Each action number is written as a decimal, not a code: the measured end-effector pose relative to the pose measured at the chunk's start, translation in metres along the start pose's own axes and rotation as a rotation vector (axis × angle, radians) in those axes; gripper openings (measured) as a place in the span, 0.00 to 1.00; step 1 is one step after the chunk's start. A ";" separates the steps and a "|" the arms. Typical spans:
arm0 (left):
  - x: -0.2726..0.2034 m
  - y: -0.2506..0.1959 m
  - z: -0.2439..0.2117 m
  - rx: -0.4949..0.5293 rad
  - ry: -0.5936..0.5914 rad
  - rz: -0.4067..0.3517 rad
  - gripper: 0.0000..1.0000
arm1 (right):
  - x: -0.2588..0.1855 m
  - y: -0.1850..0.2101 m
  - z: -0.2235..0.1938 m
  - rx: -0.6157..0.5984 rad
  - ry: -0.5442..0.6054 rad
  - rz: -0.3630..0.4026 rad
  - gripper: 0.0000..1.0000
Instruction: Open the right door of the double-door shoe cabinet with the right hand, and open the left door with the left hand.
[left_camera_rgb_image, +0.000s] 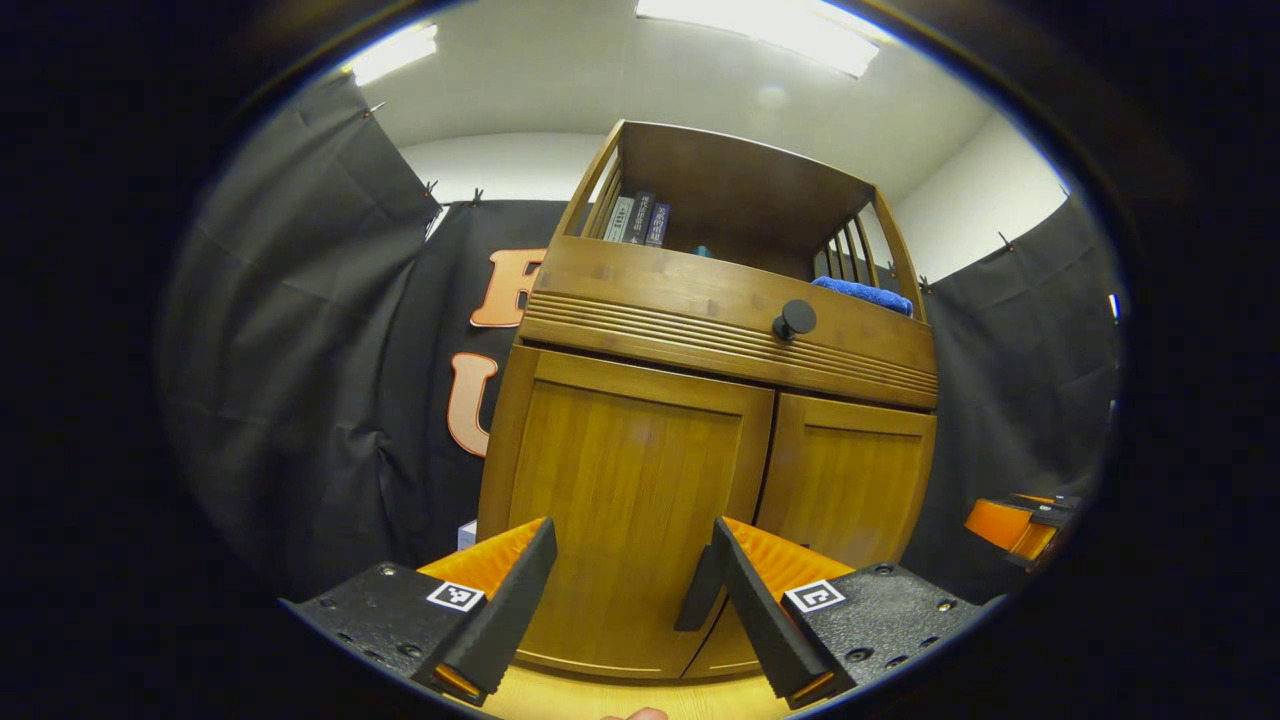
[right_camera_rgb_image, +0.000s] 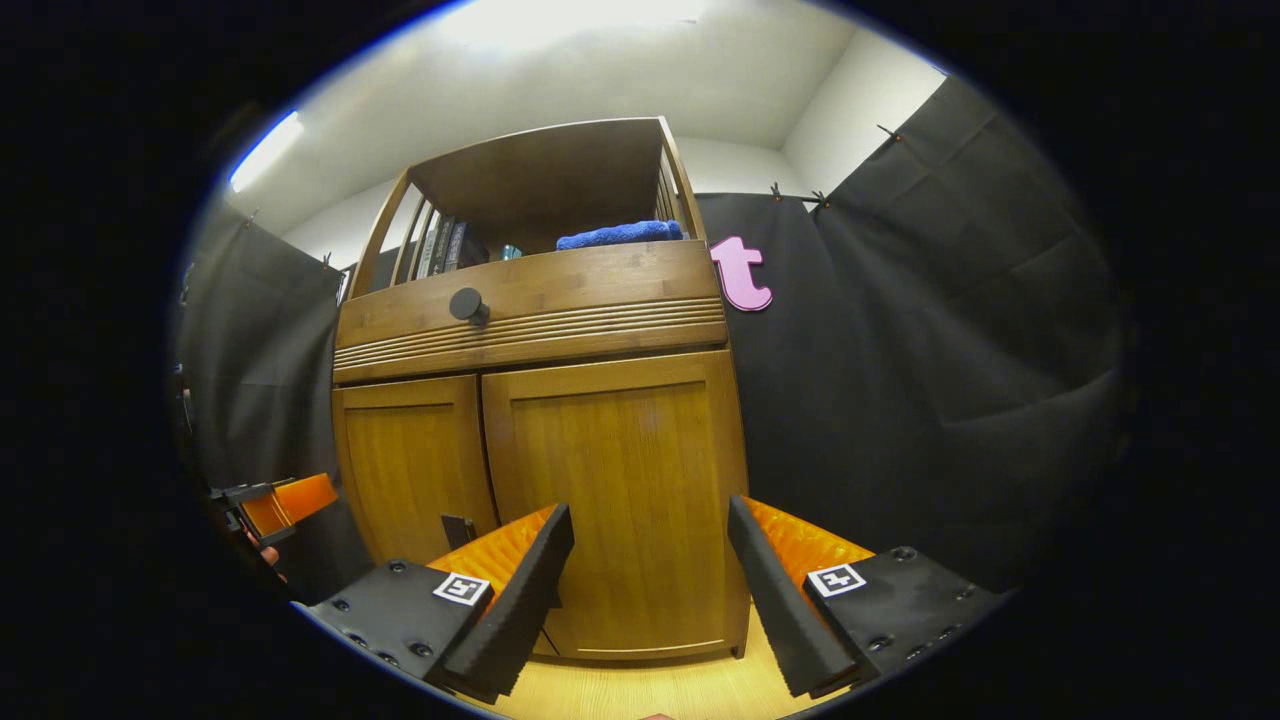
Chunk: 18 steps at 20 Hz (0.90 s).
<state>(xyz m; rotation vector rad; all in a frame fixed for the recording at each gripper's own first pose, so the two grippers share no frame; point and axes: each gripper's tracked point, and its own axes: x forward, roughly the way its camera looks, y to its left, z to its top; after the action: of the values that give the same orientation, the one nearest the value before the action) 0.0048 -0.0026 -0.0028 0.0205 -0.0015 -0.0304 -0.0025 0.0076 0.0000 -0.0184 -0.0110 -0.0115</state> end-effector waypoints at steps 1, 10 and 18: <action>-0.001 0.002 0.001 0.001 -0.002 0.002 0.94 | -0.001 0.001 -0.001 0.002 0.001 0.000 0.93; -0.004 0.012 0.006 0.005 -0.024 0.027 0.94 | -0.004 0.009 0.003 -0.009 -0.009 0.012 0.94; -0.003 0.024 0.003 0.014 -0.012 0.046 0.94 | 0.007 0.027 -0.005 -0.012 0.006 0.058 1.00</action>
<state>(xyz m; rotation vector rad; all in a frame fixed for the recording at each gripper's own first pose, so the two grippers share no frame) 0.0029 0.0219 0.0012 0.0347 -0.0146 0.0159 0.0053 0.0340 -0.0050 -0.0306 -0.0048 0.0459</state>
